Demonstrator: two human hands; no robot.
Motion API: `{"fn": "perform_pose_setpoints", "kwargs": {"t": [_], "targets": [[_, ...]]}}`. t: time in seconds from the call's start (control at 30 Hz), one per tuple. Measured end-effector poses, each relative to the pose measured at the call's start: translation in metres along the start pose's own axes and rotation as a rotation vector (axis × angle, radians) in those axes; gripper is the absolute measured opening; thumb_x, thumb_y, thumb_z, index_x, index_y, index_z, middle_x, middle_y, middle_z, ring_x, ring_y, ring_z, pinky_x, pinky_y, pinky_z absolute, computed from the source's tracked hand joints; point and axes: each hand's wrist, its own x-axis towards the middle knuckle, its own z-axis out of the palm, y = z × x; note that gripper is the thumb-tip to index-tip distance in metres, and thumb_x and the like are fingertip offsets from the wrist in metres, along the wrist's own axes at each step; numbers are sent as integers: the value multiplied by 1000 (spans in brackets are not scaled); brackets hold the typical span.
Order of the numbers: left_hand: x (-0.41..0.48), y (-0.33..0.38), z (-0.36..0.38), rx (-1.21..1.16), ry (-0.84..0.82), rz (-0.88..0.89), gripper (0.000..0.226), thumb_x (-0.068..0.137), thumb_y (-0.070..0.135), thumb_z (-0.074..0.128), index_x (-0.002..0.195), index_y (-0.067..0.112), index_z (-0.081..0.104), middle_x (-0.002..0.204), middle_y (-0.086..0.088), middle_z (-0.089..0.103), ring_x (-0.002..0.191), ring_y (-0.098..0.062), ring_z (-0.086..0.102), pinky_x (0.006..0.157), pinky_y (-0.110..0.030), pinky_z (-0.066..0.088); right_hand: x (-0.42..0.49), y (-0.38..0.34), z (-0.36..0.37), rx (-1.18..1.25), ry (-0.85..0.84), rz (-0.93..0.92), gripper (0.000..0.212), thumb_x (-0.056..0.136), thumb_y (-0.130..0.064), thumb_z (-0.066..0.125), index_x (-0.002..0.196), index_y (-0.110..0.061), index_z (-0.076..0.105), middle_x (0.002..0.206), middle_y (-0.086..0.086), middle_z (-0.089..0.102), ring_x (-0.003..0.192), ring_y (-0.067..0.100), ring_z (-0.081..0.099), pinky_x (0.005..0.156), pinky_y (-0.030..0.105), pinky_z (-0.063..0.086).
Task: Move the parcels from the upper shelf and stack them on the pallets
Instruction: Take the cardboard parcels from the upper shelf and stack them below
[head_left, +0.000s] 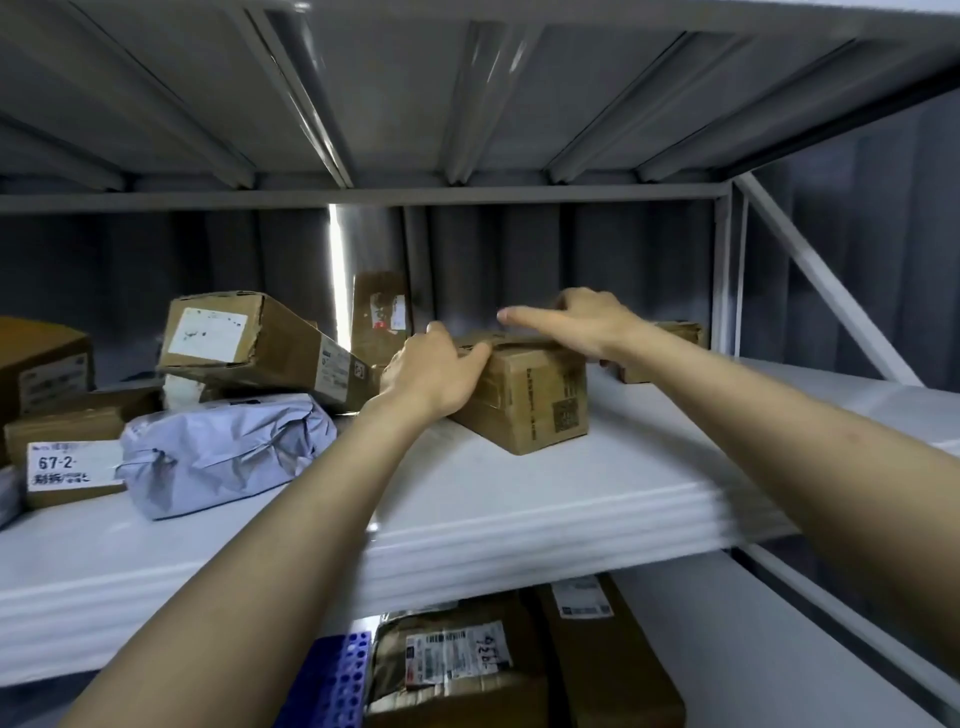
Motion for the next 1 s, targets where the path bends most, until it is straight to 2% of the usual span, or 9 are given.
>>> {"fn": "perform_pose_setpoints", "kwargs": {"t": [0.13, 0.27, 0.37, 0.47, 0.6, 0.73, 0.83, 0.93, 1.0], "targets": [[-20, 5, -4, -251, -163, -82, 52, 92, 57, 36, 108, 15, 61, 107, -8, 64, 94, -30, 63, 79, -39, 57, -14, 0, 0, 274, -35, 124, 72, 78, -75, 50, 115, -12, 50, 106, 9, 62, 88, 27, 64, 75, 41, 57], [-43, 11, -7, -313, -246, -80, 53, 99, 55, 25, 121, 20, 58, 111, -10, 64, 92, -28, 65, 72, -33, 54, -25, 4, 11, 371, -68, 142, 53, 85, -57, 57, 109, -10, 49, 98, 7, 63, 89, 27, 64, 77, 44, 58], [-58, 11, -13, -345, -256, -91, 61, 98, 58, 22, 130, 20, 57, 120, -10, 62, 103, -28, 60, 82, -33, 50, -37, 7, 16, 466, -7, 125, 47, 85, -50, 61, 107, -11, 49, 90, 3, 61, 90, 25, 63, 69, 38, 57], [-72, 11, -18, -416, -282, -104, 65, 96, 63, 23, 123, 18, 61, 115, -8, 63, 102, -25, 59, 91, -37, 51, -51, 8, 23, 592, 55, 98, 50, 77, -54, 64, 99, -10, 61, 95, 8, 68, 90, 25, 66, 62, 34, 56], [-95, 15, -22, -511, -230, -146, 79, 88, 73, 25, 125, 13, 60, 117, -8, 64, 103, -24, 60, 97, -40, 49, -75, 2, 32, 730, 213, 46, 46, 63, -65, 64, 73, -20, 72, 82, -1, 73, 87, 19, 68, 83, 42, 56], [-118, 16, -26, -645, -112, -178, 83, 86, 75, 25, 133, 13, 54, 127, -4, 60, 116, -23, 56, 98, -29, 40, -109, -10, 38, 944, 298, -59, 33, 79, -53, 65, 82, -22, 76, 83, -7, 73, 86, 9, 67, 80, 28, 54], [-138, 12, -31, -841, -50, -190, 104, 59, 88, 27, 134, 20, 52, 125, -2, 63, 112, -21, 60, 99, -38, 47, -142, -18, 40, 1060, 352, -165, 26, 93, -35, 58, 83, -18, 75, 78, -6, 69, 75, 1, 62, 69, 18, 49], [-151, 4, -35, -970, 19, -202, 94, 55, 82, 35, 129, 28, 53, 119, 0, 65, 107, -22, 63, 93, -46, 52, -172, -25, 44, 1184, 401, -199, 23, 97, -23, 53, 97, -13, 74, 90, -3, 72, 83, 0, 65, 69, 16, 51], [-161, -2, -43, -1021, 63, -213, 79, 60, 72, 42, 125, 29, 57, 117, 2, 66, 107, -19, 63, 93, -44, 51, -188, -28, 48, 1219, 412, -225, 25, 97, -18, 51, 103, -7, 73, 101, 6, 72, 93, 8, 67, 75, 20, 53]]}}
